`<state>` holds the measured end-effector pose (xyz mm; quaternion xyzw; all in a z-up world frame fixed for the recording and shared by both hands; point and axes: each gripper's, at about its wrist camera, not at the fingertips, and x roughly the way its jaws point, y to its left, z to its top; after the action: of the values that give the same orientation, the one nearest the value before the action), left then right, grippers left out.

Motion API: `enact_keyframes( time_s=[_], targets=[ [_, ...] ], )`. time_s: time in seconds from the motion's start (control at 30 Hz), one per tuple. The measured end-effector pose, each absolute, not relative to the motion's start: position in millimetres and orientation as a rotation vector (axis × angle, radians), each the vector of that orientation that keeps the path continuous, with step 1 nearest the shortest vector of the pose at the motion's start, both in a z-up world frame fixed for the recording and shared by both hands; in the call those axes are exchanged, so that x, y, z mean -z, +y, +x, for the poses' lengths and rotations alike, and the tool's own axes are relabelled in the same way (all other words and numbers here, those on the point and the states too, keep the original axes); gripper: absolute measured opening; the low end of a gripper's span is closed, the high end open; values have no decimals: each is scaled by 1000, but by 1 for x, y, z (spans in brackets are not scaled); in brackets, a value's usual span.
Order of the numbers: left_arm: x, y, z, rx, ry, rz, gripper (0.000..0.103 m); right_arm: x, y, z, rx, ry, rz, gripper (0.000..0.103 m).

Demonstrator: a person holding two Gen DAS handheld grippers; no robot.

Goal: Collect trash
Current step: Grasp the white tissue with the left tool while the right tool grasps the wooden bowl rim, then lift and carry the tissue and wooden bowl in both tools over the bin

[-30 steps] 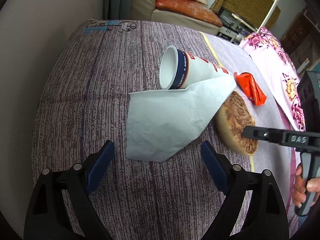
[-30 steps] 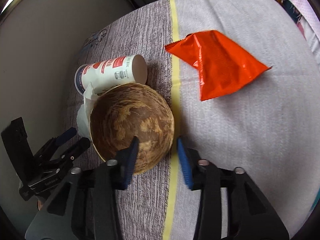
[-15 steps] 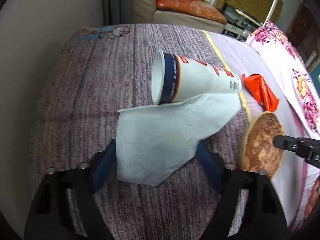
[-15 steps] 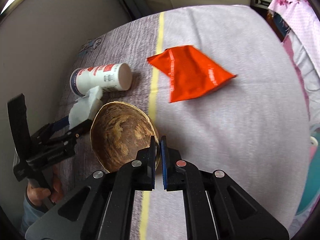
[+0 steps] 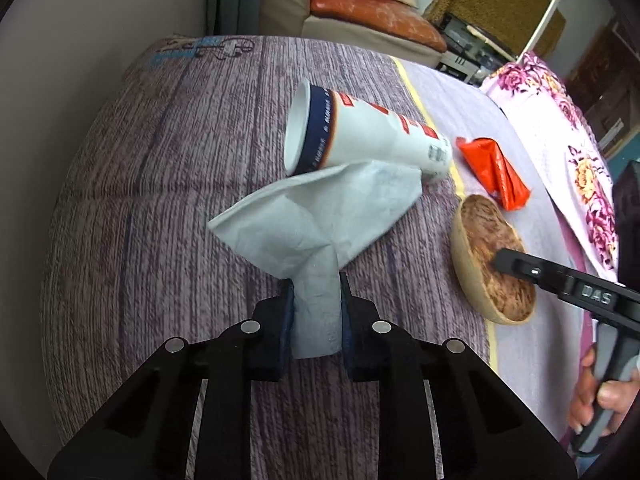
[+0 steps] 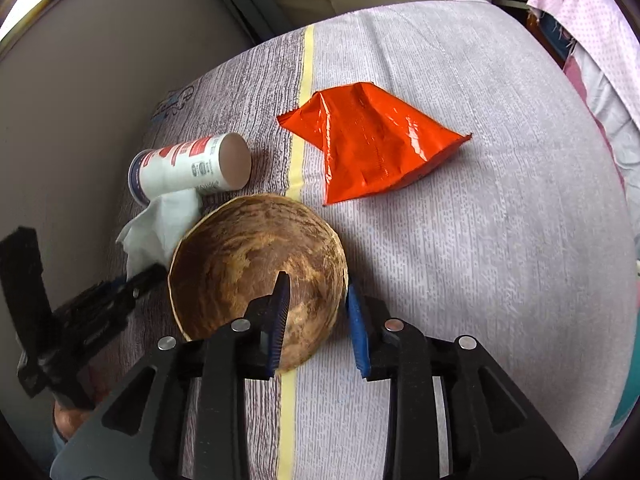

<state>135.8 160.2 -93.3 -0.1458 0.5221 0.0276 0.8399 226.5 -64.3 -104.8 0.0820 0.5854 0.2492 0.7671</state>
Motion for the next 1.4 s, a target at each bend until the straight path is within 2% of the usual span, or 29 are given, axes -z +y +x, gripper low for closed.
enact_keyframes(
  time_s=[0.03,0.1,0.23,0.33,0.4,0.63,0.7,0.77,0.9,1.1,1.4],
  targets=[
    [93,158,135,-57,1106,-305,21,104,-64,226,-533,1259,177,26],
    [93,155,133,-66,1106,-295,21,104,-66,228,-544,1261,186,8],
    [86,157,131,-69,1091,-315,22,97,-76,222,-543,1239,172,6],
    [82,162,130,-81,1079,-310,34,92,-83,220,-542,1226,169,6],
    [82,163,132,-80,1083,-309,47,89,-85,220,-544,1220,172,6],
    [92,156,150,-87,1108,-279,47,83,-88,217,-555,1218,183,6],
    [93,155,151,-96,1111,-272,45,81,-91,217,-551,1215,190,6],
    [93,152,149,-98,1113,-272,22,77,-96,215,-552,1210,200,6],
    [85,146,142,-97,1095,-274,11,69,-109,213,-562,1196,238,6],
    [63,113,131,-25,1068,-256,11,58,-140,205,-529,1166,280,6],
    [38,22,135,133,1064,-176,11,45,-221,191,-449,1107,388,6]
  ],
)
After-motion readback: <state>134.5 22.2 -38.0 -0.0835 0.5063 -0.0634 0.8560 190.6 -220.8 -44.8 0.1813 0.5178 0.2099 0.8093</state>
